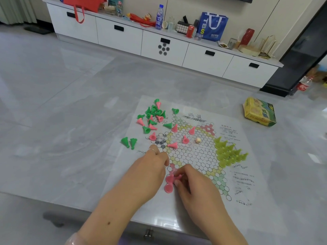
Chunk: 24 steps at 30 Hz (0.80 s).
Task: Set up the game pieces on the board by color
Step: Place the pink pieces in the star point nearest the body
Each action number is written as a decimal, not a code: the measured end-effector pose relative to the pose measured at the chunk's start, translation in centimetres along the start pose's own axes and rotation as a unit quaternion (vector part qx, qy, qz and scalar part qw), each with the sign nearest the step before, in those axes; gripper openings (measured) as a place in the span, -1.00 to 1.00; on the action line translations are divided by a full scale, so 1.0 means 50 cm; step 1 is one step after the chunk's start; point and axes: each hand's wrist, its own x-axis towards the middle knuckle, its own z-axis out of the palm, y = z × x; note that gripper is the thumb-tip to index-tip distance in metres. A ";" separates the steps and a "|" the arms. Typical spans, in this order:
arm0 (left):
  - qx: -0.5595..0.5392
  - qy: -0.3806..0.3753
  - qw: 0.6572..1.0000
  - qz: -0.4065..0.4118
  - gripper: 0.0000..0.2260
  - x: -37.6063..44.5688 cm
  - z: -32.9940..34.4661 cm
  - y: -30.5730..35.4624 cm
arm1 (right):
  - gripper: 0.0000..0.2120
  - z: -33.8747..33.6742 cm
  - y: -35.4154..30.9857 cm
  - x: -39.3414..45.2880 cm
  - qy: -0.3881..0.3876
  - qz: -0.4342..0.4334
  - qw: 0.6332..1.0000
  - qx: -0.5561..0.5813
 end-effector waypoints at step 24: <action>-0.002 0.016 0.996 0.084 -0.94 0.005 0.002 -0.021 | -0.96 0.000 0.015 -0.008 0.009 -0.004 1.000 0.005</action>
